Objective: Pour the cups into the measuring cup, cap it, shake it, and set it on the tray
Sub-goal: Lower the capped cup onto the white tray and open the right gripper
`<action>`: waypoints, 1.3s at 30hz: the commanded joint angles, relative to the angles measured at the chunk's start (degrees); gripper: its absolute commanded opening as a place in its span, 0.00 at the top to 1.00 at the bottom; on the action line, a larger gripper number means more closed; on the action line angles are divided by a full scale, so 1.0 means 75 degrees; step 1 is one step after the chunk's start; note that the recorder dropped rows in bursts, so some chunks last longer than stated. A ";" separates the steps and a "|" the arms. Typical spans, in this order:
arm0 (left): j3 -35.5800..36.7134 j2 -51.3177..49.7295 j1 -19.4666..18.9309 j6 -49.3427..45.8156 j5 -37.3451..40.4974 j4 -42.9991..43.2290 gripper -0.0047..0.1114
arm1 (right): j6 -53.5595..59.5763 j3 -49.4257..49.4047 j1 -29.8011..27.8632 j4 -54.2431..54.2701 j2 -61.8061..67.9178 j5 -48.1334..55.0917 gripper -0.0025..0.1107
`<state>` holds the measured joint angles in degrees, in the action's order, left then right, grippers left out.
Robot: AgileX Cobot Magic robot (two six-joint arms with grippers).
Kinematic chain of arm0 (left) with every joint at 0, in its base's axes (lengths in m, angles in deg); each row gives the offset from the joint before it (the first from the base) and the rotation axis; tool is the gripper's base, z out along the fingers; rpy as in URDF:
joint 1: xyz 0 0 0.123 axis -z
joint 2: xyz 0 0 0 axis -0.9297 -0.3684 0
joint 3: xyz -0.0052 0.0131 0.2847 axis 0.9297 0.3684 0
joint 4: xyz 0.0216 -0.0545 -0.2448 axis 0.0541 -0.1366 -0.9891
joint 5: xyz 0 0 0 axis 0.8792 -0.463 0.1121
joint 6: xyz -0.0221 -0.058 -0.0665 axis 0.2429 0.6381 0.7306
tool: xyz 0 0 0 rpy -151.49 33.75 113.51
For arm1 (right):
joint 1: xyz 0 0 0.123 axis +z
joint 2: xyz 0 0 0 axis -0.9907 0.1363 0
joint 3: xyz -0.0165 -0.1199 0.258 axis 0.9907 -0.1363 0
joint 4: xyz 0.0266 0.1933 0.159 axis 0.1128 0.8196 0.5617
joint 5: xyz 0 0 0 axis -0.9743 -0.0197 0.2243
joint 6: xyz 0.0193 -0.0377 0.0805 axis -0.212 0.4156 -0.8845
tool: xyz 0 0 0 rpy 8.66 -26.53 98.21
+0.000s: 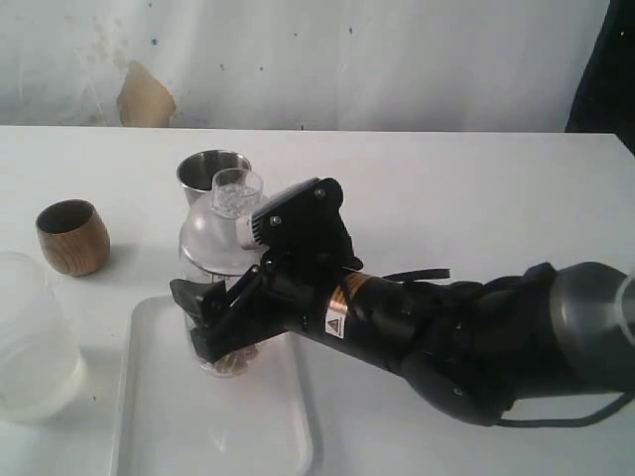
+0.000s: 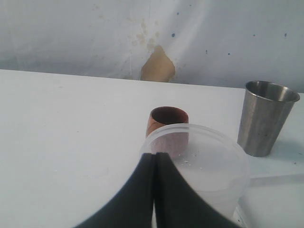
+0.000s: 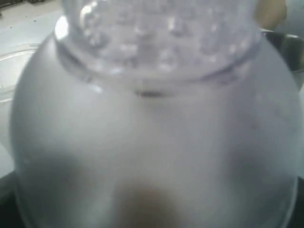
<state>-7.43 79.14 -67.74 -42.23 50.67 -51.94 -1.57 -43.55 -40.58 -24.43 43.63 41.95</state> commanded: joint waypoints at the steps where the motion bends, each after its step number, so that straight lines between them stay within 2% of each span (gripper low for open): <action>1: 0.0036 0.0032 0.0034 -0.0006 -0.0011 0.0058 0.96 | 0.0116 0.0271 0.0003 -0.0959 0.0062 -0.0293 0.98; 15: 0.0036 0.0032 0.0034 -0.0006 -0.0011 0.0058 0.96 | 0.0116 0.0906 0.0003 -0.1285 0.0551 0.0524 0.97; 19: 0.0036 0.0032 0.0034 -0.0006 -0.0011 0.0058 0.96 | 0.0116 0.0906 0.0003 -0.1303 0.0551 0.0537 0.90; 25: 0.0036 0.0032 0.0034 -0.0006 -0.0011 0.0058 0.96 | 0.0116 0.0906 0.0023 -0.1383 0.0551 0.0537 0.64; 32: 0.0036 0.0032 0.0034 -0.0006 -0.0011 0.0058 0.96 | 0.0062 0.0906 0.0023 -0.1383 0.0551 0.0393 0.20; 35: 0.0036 0.0032 0.0034 -0.0006 -0.0011 0.0058 0.96 | -0.0026 0.0906 0.0078 -0.1393 0.0551 0.0518 0.11; 39: 0.0036 0.0032 0.0034 -0.0006 -0.0011 0.0058 0.96 | -0.0091 0.0906 0.0206 -0.1497 0.0536 0.0631 0.08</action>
<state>-7.43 79.14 -67.74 -42.23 50.67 -51.94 -1.80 -36.85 -39.83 -34.53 48.23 46.65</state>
